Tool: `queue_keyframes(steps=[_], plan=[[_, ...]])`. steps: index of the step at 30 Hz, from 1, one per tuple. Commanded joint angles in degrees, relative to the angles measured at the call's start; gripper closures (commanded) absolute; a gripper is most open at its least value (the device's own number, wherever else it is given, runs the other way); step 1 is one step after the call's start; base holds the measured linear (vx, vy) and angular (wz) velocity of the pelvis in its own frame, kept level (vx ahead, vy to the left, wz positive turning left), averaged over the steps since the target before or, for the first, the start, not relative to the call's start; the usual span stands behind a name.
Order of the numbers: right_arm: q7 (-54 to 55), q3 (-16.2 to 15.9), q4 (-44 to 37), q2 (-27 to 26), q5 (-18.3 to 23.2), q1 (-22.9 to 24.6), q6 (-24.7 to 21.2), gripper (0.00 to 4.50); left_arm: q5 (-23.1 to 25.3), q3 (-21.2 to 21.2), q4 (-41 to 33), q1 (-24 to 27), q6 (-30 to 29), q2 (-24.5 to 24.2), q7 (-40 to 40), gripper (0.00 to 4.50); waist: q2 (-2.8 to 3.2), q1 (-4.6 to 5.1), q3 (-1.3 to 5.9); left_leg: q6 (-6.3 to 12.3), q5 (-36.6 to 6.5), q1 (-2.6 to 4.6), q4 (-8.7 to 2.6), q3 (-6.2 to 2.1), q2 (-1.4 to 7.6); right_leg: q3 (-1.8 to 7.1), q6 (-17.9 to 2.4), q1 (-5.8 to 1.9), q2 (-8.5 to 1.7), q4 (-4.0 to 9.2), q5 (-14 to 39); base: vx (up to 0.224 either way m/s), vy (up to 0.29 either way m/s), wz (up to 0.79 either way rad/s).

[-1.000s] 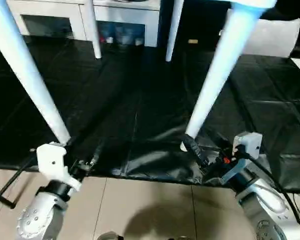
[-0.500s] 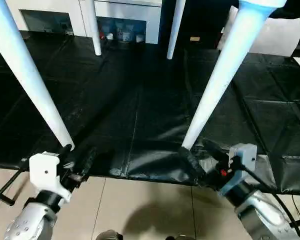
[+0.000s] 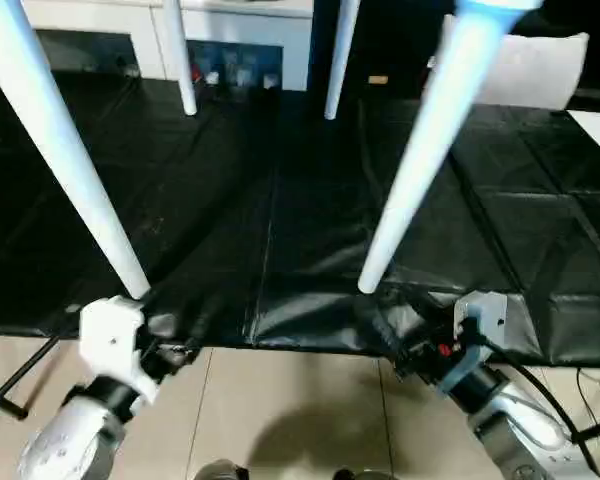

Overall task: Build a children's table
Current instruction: Flip table

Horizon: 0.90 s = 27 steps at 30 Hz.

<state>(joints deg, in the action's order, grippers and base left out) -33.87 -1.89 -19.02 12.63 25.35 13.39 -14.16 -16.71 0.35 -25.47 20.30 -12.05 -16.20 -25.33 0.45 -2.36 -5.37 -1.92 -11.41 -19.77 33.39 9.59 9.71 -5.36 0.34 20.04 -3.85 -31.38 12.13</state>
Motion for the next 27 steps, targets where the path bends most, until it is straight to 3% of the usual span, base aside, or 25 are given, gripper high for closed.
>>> queue_keyframes(steps=[1,2,3,5,7,9,10,11,12,14,15,16,18,19,20,21,22,23,24,25,26,27], plan=[[-2.4,0.8,0.9,0.7,1.2,-0.2,1.2,0.0,-0.8,-1.1,0.8,0.5,0.4,0.1,-1.1,0.22,0.04,-0.05,1.4,-4.04,-35.0,0.78,-5.47,-3.3,3.56,3.19,-1.0,0.33,-6.75,6.66,42.4,0.0,0.0,0.0],[-3.3,0.6,1.1,0.9,1.8,-0.1,1.2,0.0,-1.0,-1.1,0.9,0.6,0.6,0.1,-1.4,0.11,0.09,-0.12,1.64,-3.86,-34.0,0.75,-5.44,-3.3,3.63,3.21,-1.1,0.27,-6.72,6.42,41.5,0.0,0.0,0.0],[-4.9,0.7,1.2,1.3,3.2,0.1,1.0,0.0,-1.0,-1.5,1.0,0.9,0.9,0.2,-1.8,0.04,0.36,-0.18,1.82,-3.61,-33.0,0.98,-5.56,-3.17,3.93,3.41,-2.3,0.62,-6.29,6.06,37.4,0.0,0.0,0.0],[-6.3,0.9,1.3,1.4,4.8,0.1,0.7,0.0,-1.4,-1.7,1.5,1.0,1.1,0.3,-2.6,0.04,0.64,-0.04,1.65,-3.72,-33.2,0.71,-5.97,-3.15,4.14,3.42,-3.5,0.48,-5.75,5.45,33.0,0.0,0.0,0.0],[-6.5,0.5,2.6,1.9,2.8,0.1,2.7,0.0,-0.1,-1.4,3.9,0.9,2.9,0.8,-2.0,0.04,1.37,0.03,1.76,-4.14,-33.6,0.82,-6.09,-2.96,4.19,3.68,-4.6,0.65,-5.32,4.93,28.6,0.0,0.0,0.0],[-6.3,0.4,3.5,2.2,1.2,0.0,4.1,0.0,1.3,-1.3,5.5,0.8,4.1,1.2,-0.8,0.04,0.86,0.22,1.96,-4.14,-33.3,0.73,-6.11,-2.81,4.12,3.79,-5.4,0.48,-5.15,4.52,25.8,0.0,0.0,0.0],[-4.7,0.5,3.7,2.0,-0.3,-0.4,4.5,0.0,1.1,-0.9,6.1,0.7,4.1,1.6,-0.2,0.04,1.74,0.12,2.29,-4.05,-32.3,0.72,-6.01,-2.73,4.09,4.06,-6.1,0.4,-5.25,4.09,24.0,0.0,0.0,0.0],[-2.7,0.7,3.9,1.7,-1.0,-1.0,3.6,0.0,0.7,-0.3,6.9,0.5,4.2,2.0,0.2,0.04,1.02,0.32,2.32,-3.79,-30.7,0.44,-5.98,-2.55,4.07,4.22,-6.8,0.38,-5.14,3.96,22.4,0.0,0.0,0.0],[-0.7,0.7,4.0,1.2,-1.7,-1.5,2.4,0.0,0.1,0.5,8.0,0.4,4.4,2.3,0.4,0.04,0.73,0.31,2.53,-3.52,-29.4,0.23,-5.9,-2.51,3.99,4.31,-7.1,0.17,-5.17,3.7,21.7,0.0,0.0,0.0],[-0.3,0.5,3.9,0.6,-1.4,-1.6,2.1,0.0,-0.5,1.3,9.0,0.3,5.1,2.5,0.2,0.04,0.64,0.12,2.82,-2.64,-27.1,0.34,-5.57,-2.25,3.8,4.68,-7.5,0.38,-5.37,3.54,22.5,0.0,0.0,0.0],[-0.2,0.0,3.8,-0.3,-1.2,-1.5,2.6,0.0,-0.9,2.1,10.1,0.2,5.5,2.4,-0.2,0.04,-1.1,0.07,3.54,-0.87,-21.9,-0.67,-5.24,-2.11,3.75,5.08,-7.2,-0.2,-5.55,2.94,21.3,0.0,0.0,0.0],[-0.1,-0.1,3.9,-0.4,-1.2,-1.6,2.7,0.0,-0.9,2.2,10.1,0.2,5.7,2.4,-0.2,0.04,-0.56,-0.19,3.61,-0.62,-21.4,-0.39,-5.17,-1.97,3.82,5.24,-7.2,0.26,-5.49,2.91,21.1,0.0,0.0,0.0],[0.0,-0.5,4.5,-0.9,-1.5,-1.8,3.2,0.0,-0.9,2.5,10.2,0.1,6.1,2.6,0.0,0.04,-0.61,0.04,4.13,1.45,-12.6,-1.31,-4.76,-1.76,3.85,5.14,-9.3,0.6,-4.62,2.41,10.2,0.021,-0.026,0.0],[0.1,-1.3,5.6,-1.4,-2.4,-2.4,4.4,0.0,-0.3,2.7,10.0,-0.3,6.1,3.1,1.6,0.04,-0.93,0.21,4.61,5.28,-2.7,-2.18,-3.91,-1.23,3.27,4.52,-12.0,1.03,-3.8,1.61,-1.7,0.0,0.0,0.0],[0.1,-1.7,5.9,-1.6,-2.9,-2.6,5.0,0.0,-0.1,2.9,9.8,-0.5,6.0,3.4,2.4,0.04,-0.82,0.32,5.46,7.09,1.2,-2.24,-3.03,-1.08,2.83,4.22,-13.4,0.9,-3.76,0.8,-6.9,0.0,0.0,0.0],[0.0,-2.3,5.7,-1.8,-3.0,-2.6,5.1,0.0,0.0,2.9,9.4,-0.8,5.8,3.7,2.8,0.04,-0.99,0.35,6.82,12.67,10.0,-3.13,-1.26,-0.97,2.07,3.54,-15.1,1.13,-3.41,-0.33,-18.2,0.0,0.0,0.0],[-0.4,-2.6,5.5,-1.9,-2.5,-2.5,4.9,0.0,0.0,2.7,8.8,-0.8,5.6,3.7,2.7,0.04,-1.52,0.41,6.3,14.2,10.4,-3.7,-1.28,-0.77,1.91,3.31,-15.2,1.63,-3.09,-0.05,-19.0,0.0,0.0,0.0],[-0.9,-3.0,5.8,-1.8,-2.5,-1.9,5.1,0.0,1.0,1.6,7.8,-0.2,5.7,3.3,2.4,0.04,-1.35,0.21,5.96,15.25,4.5,-3.88,-1.34,-0.61,1.99,2.98,-15.0,2.14,-3.34,0.97,-11.9,0.0,0.0,0.0],[-1.2,-3.2,6.0,-1.7,-2.7,-1.6,5.2,0.0,1.5,1.1,7.3,0.3,5.7,3.0,2.1,0.04,-1.08,0.09,5.04,11.67,-11.7,-2.84,-2.29,-0.58,2.88,2.7,-12.6,1.96,-3.98,2.81,10.2,-0.05,-0.006,0.0],[-1.2,-3.4,6.2,-1.6,-3.0,-1.4,5.3,0.0,1.9,0.9,7.2,0.6,6.0,2.8,1.9,0.04,-0.95,0.13,4.3,8.1,-20.3,-1.89,-2.77,-0.84,3.28,2.55,-10.0,2.08,-4.16,3.46,22.9,-0.05,-0.006,0.0],[-1.3,-3.5,5.8,-1.7,-2.8,-1.2,5.2,0.0,1.5,0.8,6.4,1.2,5.8,2.5,1.3,0.04,-0.89,0.31,3.4,4.59,-26.5,-1.04,-3.05,-1.3,3.67,2.53,-7.2,2.83,-4.16,4.29,32.1,0.0,0.0,0.0],[-1.5,-3.5,5.1,-1.8,-2.2,-0.8,5.0,0.0,0.5,0.7,5.5,1.9,5.8,2.2,0.4,0.04,-0.3,1.18,1.85,-2.51,-39.0,0.54,-3.97,-2.74,3.67,1.24,-0.2,3.38,-3.69,6.16,43.5,-0.068,0.03,-0.09]])
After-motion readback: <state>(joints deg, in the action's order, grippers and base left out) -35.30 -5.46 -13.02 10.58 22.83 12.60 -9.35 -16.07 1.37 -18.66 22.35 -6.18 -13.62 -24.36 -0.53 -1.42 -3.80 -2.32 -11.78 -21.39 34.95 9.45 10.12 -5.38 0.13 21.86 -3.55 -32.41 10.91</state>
